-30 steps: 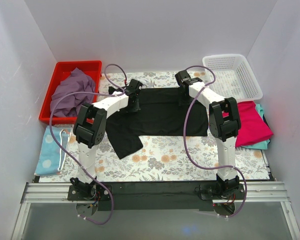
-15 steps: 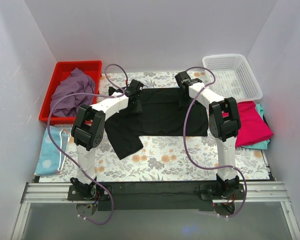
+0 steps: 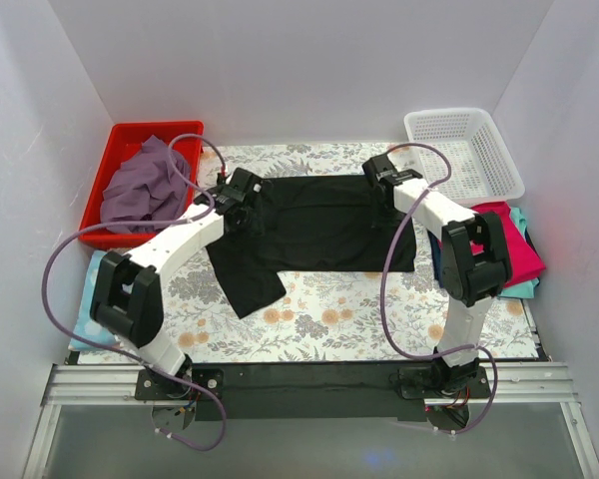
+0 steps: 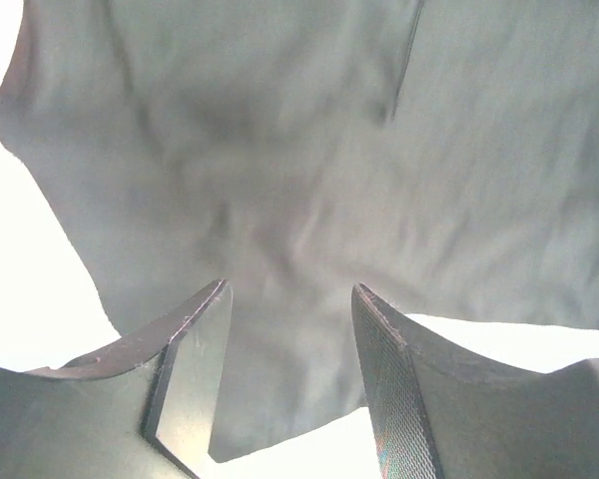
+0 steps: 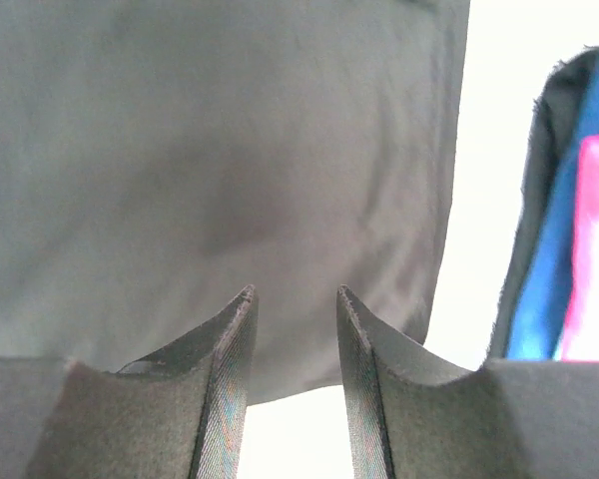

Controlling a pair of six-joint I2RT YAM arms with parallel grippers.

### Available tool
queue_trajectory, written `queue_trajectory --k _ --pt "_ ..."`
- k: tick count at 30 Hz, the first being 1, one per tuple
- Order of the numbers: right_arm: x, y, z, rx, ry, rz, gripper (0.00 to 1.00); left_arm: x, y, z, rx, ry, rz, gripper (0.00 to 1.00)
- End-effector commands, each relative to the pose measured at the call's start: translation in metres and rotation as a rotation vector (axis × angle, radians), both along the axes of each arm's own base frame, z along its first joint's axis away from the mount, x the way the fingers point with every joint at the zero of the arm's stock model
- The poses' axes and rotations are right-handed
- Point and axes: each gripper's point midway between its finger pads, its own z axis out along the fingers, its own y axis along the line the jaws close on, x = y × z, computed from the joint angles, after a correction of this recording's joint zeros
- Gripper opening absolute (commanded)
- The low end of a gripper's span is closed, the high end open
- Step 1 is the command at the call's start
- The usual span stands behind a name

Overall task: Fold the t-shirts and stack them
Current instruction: Fold the tshirt

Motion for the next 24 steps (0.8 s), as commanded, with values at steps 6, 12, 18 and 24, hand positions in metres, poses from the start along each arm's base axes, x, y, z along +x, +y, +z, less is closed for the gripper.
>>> queue_trajectory --k 6,12,18,24 --pt "-0.04 -0.011 0.01 0.034 -0.003 -0.03 0.45 -0.123 0.016 -0.009 -0.055 0.221 0.065 0.52" --pt "-0.049 -0.011 0.007 0.055 0.007 -0.022 0.45 -0.168 0.026 -0.008 -0.11 0.256 0.153 0.54" --pt "-0.057 -0.011 0.005 0.062 0.013 -0.009 0.45 -0.189 0.029 -0.037 -0.151 0.295 0.201 0.55" --pt "-0.062 -0.011 0.003 0.074 0.011 -0.009 0.45 -0.18 0.022 -0.058 -0.127 0.31 0.194 0.54"
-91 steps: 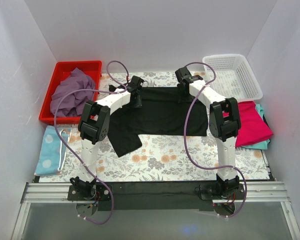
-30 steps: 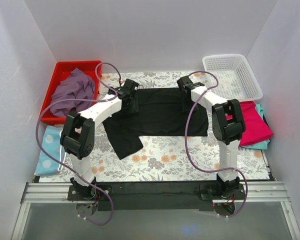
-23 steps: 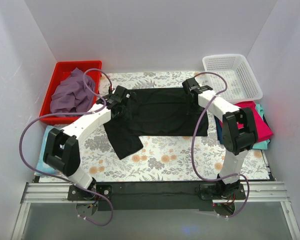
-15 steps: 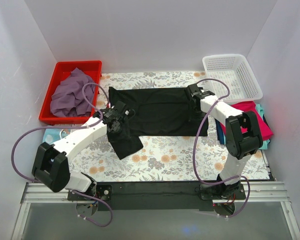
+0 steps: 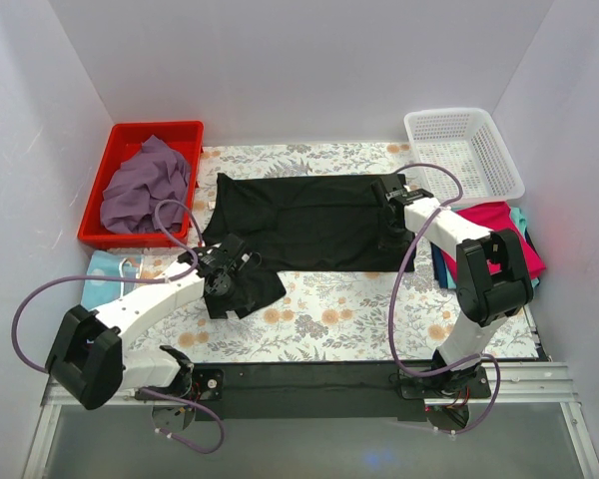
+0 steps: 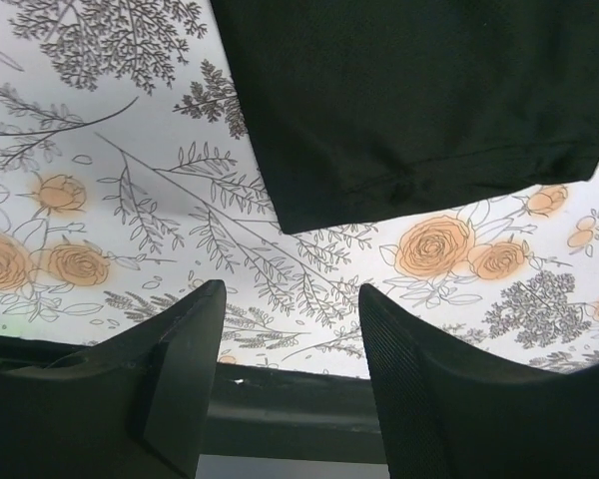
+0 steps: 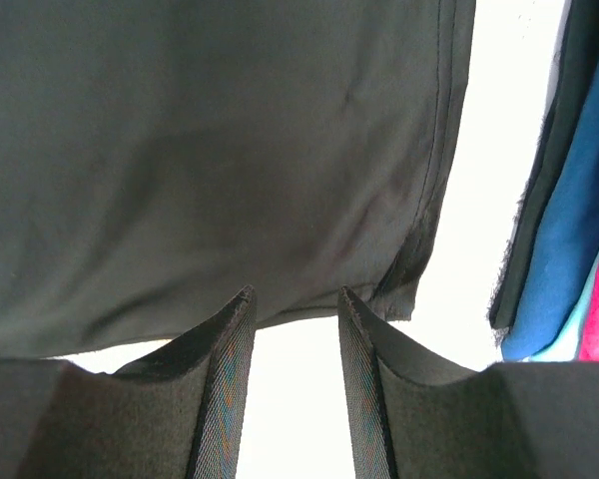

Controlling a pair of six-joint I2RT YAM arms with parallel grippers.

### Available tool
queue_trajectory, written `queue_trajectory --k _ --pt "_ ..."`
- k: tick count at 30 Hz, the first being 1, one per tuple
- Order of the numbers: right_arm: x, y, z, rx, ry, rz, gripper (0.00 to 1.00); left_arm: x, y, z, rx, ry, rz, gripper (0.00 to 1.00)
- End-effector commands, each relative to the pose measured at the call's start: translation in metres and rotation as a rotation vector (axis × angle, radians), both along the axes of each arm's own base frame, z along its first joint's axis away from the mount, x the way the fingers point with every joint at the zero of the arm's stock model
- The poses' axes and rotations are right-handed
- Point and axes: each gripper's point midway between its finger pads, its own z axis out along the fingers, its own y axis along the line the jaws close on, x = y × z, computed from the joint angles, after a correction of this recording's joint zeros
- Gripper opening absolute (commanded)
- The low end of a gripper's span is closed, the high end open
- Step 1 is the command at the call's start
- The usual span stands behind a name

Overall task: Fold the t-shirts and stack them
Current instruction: Fold the tshirt

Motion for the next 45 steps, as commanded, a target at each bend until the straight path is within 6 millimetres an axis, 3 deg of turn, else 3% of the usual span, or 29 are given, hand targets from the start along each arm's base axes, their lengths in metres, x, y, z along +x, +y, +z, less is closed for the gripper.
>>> queue_trajectory --k 1,4,14,20,45 --pt "0.001 0.003 0.009 0.035 -0.038 -0.006 0.45 0.015 -0.013 -0.004 -0.025 -0.029 0.016 0.54" --pt "0.003 0.004 0.011 0.037 -0.046 -0.009 0.45 0.02 -0.013 -0.013 -0.003 -0.034 -0.007 0.53" --pt "0.001 -0.003 0.013 0.0 -0.05 -0.014 0.44 0.006 -0.006 -0.035 0.013 0.022 0.026 0.49" --pt "0.0 -0.005 0.013 -0.009 -0.043 -0.011 0.44 0.003 -0.006 -0.047 0.023 0.047 0.024 0.38" --pt "0.002 -0.007 0.008 -0.042 -0.01 0.02 0.43 0.037 -0.006 -0.068 0.075 -0.065 0.011 0.34"
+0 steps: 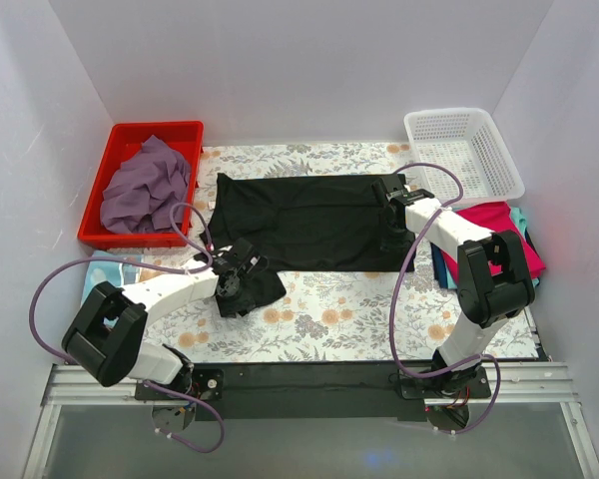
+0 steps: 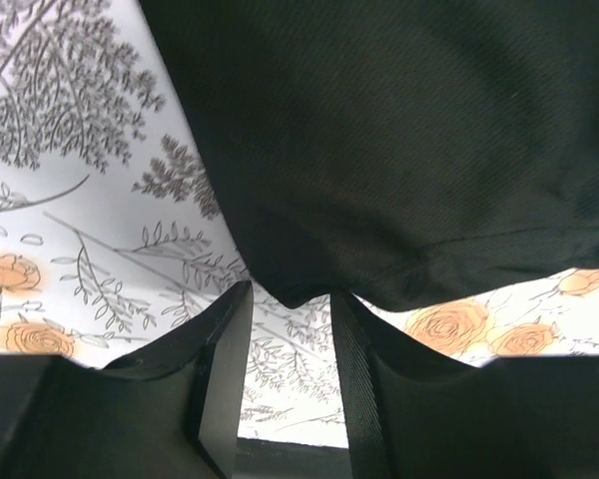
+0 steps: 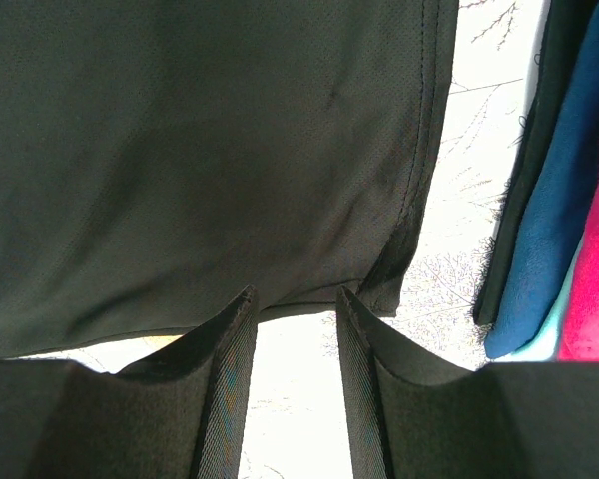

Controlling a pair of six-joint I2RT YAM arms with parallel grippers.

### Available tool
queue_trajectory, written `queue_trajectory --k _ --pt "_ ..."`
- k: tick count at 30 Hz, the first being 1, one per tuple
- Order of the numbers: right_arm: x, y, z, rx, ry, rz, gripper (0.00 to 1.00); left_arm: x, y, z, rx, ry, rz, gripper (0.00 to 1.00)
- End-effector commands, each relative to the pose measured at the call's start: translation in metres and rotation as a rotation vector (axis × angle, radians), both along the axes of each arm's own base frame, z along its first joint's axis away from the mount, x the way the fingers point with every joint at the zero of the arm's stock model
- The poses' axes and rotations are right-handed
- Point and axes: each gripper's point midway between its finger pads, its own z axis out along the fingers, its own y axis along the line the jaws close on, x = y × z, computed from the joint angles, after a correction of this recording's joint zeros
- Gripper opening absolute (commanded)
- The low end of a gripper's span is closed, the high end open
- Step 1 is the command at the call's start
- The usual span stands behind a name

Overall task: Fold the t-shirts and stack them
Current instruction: Fold the tshirt

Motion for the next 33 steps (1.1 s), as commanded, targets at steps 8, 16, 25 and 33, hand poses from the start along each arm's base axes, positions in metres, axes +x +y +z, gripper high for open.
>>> queue_trajectory --k 8,16,25,33 --pt "0.005 -0.005 0.006 -0.031 -0.016 -0.014 0.42 0.026 -0.001 -0.021 0.045 -0.073 -0.005 0.0" --pt "-0.002 -0.025 0.014 -0.037 -0.042 -0.094 0.43 0.034 0.006 0.03 0.056 -0.15 0.035 0.0" --pt "-0.024 -0.047 0.0 -0.017 0.01 -0.172 0.45 0.037 0.023 0.084 0.106 -0.22 0.095 0.0" --pt "-0.029 -0.031 -0.025 0.098 0.025 -0.182 0.49 0.032 0.02 0.086 0.082 -0.206 0.087 0.0"
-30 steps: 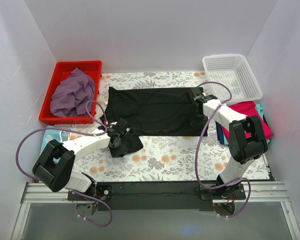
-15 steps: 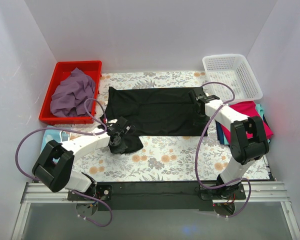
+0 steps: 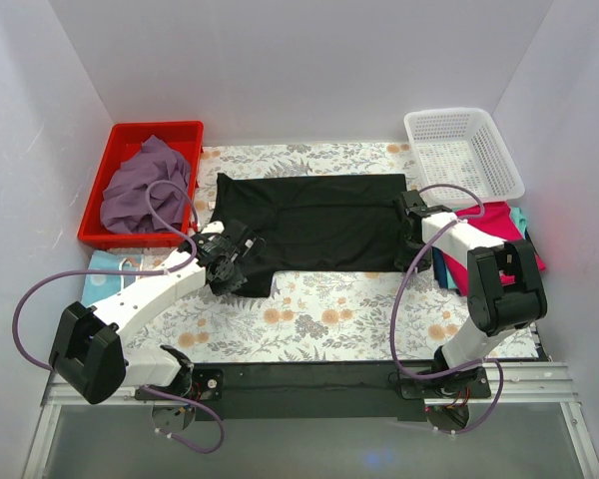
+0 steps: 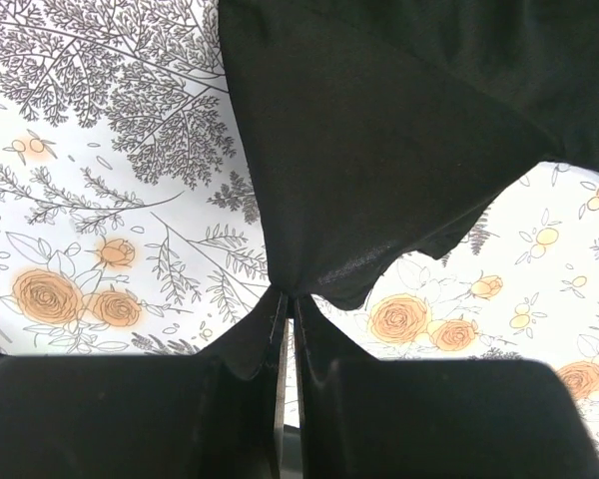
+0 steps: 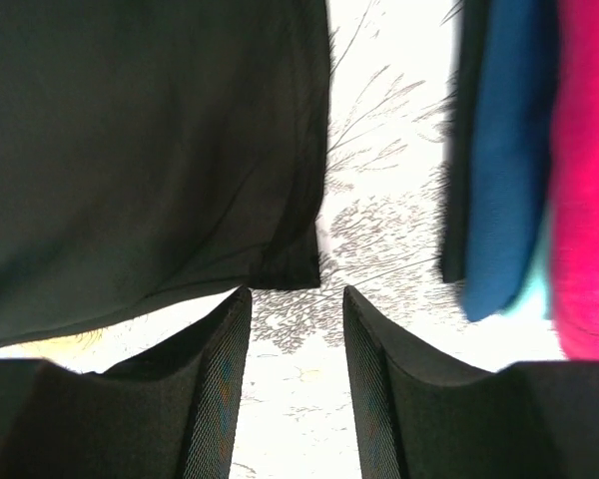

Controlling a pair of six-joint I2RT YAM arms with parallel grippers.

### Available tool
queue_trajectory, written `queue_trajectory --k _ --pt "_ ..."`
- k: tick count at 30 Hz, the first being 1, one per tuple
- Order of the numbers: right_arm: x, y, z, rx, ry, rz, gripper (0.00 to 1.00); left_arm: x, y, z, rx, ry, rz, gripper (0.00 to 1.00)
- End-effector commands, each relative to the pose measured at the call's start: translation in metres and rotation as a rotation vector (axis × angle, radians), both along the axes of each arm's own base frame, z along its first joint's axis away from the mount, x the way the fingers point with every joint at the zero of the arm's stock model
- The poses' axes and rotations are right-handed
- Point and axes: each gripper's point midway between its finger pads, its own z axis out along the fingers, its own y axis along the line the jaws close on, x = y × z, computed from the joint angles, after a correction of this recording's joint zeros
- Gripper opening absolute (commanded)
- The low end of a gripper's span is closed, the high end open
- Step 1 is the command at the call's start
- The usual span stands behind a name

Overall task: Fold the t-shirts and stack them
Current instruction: Fold the tshirt

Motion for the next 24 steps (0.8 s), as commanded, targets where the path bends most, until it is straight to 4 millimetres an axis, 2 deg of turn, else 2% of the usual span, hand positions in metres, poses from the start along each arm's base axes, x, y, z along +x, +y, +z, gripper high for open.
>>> queue_trajectory --k 1,7,12,17,20,24 --pt "0.009 0.013 -0.003 0.086 -0.048 -0.032 0.49 -0.002 0.004 0.011 0.0 -0.019 0.012 0.0" --pt "0.012 0.008 -0.016 0.068 -0.055 -0.067 0.48 -0.003 0.008 0.014 0.016 -0.023 0.006 0.0" --pt "0.025 0.007 0.003 0.062 -0.114 -0.068 0.47 -0.004 0.009 0.016 0.021 -0.024 -0.003 0.0" --pt "0.026 0.006 0.017 0.066 -0.144 -0.076 0.47 -0.001 0.009 0.017 0.033 -0.03 -0.02 0.0" --pt "0.026 0.006 0.014 0.066 -0.138 -0.077 0.47 0.001 0.008 0.017 0.032 -0.035 -0.026 0.0" --pt "0.023 0.007 -0.001 0.065 -0.091 -0.078 0.45 0.003 0.009 0.018 0.042 -0.038 -0.028 0.0"
